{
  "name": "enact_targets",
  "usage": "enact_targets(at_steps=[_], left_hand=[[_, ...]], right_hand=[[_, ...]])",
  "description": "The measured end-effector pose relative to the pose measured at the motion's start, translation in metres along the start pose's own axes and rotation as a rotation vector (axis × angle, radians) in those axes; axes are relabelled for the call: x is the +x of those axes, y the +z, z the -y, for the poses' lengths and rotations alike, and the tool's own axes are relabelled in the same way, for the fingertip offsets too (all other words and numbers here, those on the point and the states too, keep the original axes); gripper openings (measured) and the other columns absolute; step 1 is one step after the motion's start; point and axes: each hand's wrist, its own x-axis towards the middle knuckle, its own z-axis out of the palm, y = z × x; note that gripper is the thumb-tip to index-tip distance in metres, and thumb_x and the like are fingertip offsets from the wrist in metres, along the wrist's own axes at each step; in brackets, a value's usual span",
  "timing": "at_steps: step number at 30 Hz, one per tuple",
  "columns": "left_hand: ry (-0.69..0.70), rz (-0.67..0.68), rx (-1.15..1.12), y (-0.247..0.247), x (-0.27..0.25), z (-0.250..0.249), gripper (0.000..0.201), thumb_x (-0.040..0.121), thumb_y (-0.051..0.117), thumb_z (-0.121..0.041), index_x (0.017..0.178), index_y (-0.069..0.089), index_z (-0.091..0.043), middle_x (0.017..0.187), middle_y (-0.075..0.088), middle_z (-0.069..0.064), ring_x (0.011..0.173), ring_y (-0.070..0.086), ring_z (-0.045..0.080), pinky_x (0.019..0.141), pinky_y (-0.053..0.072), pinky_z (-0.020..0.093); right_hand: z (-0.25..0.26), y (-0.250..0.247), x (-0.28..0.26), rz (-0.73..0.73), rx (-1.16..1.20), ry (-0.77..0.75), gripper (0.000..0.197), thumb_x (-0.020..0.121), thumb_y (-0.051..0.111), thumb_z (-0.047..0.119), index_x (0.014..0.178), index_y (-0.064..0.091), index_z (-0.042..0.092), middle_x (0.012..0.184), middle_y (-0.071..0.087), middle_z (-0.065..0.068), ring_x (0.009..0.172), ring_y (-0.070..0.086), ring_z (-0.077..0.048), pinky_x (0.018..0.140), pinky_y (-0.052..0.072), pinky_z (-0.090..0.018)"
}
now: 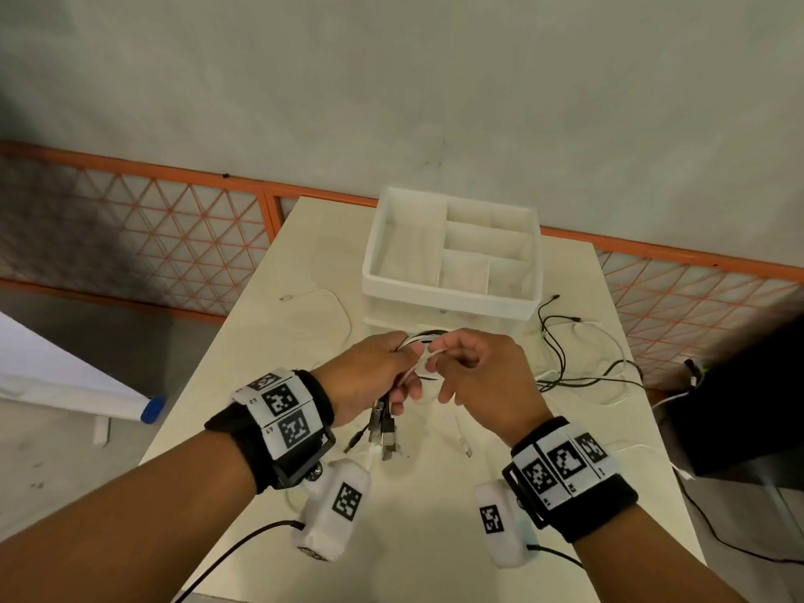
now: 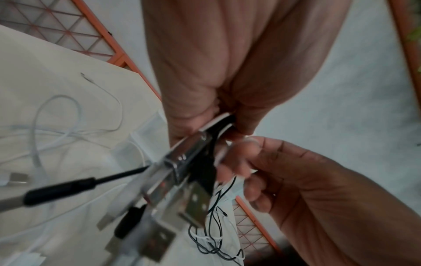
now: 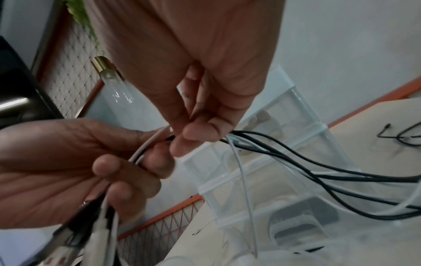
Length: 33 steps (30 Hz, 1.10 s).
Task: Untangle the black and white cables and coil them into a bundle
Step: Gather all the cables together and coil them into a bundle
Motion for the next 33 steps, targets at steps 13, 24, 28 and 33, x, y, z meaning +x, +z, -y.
enact_targets(at_steps=[13,24,28,33], left_hand=[[0.213,-0.287,-0.084,-0.036,-0.003,-0.027,0.023,0.091,0.069,-0.025,0.082,0.058,-0.006,0.054,0.031,-0.004,0.048,0.024,0.013,0.043,0.028,0.024],[-0.017,-0.452,0.014,-0.037,0.019,0.015,0.026,0.1,0.052,-0.033,0.095,0.061,-0.009,0.068,0.069,0.006,0.046,0.027,0.017,0.045,0.027,0.027],[-0.035,-0.501,-0.034,-0.047,0.015,0.019,0.028,0.099,0.055,-0.028,0.079,0.054,-0.008,0.061,0.045,0.004,0.048,0.026,0.016,0.043,0.025,0.024],[-0.02,-0.495,0.015,-0.056,0.009,0.012,0.029,0.097,0.059,-0.027,0.078,0.059,-0.005,0.058,0.032,0.002,0.048,0.024,0.016,0.041,0.023,0.023]], right_hand=[[-0.076,-0.018,0.002,-0.067,-0.346,0.206,0.039,0.084,0.055,0.002,0.065,0.068,0.033,0.073,0.071,0.011,0.072,0.069,-0.02,0.076,0.059,-0.036],[0.057,-0.065,0.007,-0.443,0.167,-0.39,0.021,0.096,0.065,0.017,0.105,0.072,0.035,0.086,0.07,0.01,0.057,0.063,-0.014,0.059,0.051,-0.024],[0.012,-0.078,0.02,-0.451,-0.108,0.062,0.031,0.084,0.069,0.058,0.106,0.067,0.036,0.089,0.075,0.007,0.07,0.073,-0.017,0.073,0.062,-0.044],[-0.005,-0.095,0.026,-0.224,-0.082,0.479,0.052,0.093,0.052,0.062,0.103,0.063,0.012,0.071,0.062,-0.006,0.051,0.048,-0.018,0.047,0.037,-0.027]])
